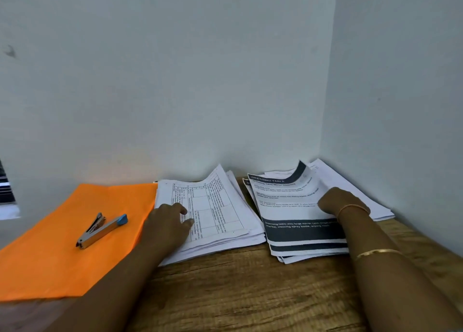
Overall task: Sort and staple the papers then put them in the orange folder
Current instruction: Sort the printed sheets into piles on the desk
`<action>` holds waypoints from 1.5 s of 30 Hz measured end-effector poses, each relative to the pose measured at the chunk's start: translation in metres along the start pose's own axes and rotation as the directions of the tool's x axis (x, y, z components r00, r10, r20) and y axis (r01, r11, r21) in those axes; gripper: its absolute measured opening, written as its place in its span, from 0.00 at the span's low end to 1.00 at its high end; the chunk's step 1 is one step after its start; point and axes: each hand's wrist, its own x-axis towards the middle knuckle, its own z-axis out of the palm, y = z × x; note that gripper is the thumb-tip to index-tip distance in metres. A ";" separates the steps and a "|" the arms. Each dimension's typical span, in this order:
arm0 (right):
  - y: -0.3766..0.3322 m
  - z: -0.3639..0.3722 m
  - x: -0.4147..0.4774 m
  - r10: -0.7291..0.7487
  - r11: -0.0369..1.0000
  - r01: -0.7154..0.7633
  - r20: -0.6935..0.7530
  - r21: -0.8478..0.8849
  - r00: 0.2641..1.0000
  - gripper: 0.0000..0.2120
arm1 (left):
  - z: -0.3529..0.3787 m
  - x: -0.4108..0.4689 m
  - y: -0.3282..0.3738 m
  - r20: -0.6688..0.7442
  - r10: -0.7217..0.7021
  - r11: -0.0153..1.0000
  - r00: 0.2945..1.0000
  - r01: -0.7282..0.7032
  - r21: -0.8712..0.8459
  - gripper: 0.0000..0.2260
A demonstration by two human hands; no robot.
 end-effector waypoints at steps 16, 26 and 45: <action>-0.046 0.023 -0.023 -0.244 0.958 0.216 -0.141 -0.188 0.960 0.33 | -0.006 0.007 -0.027 -0.036 -0.179 0.984 0.983 0.179 -0.003 0.25; -0.083 0.053 -0.058 -0.728 0.686 0.728 0.032 -0.001 0.685 0.17 | -0.008 0.011 -0.036 -0.014 -0.225 0.974 0.974 0.226 0.019 0.20; 0.001 0.007 0.008 -0.026 0.999 0.024 -0.102 -0.025 0.994 0.28 | -0.004 -0.040 0.063 -0.102 0.350 0.893 0.931 -0.365 -0.265 0.21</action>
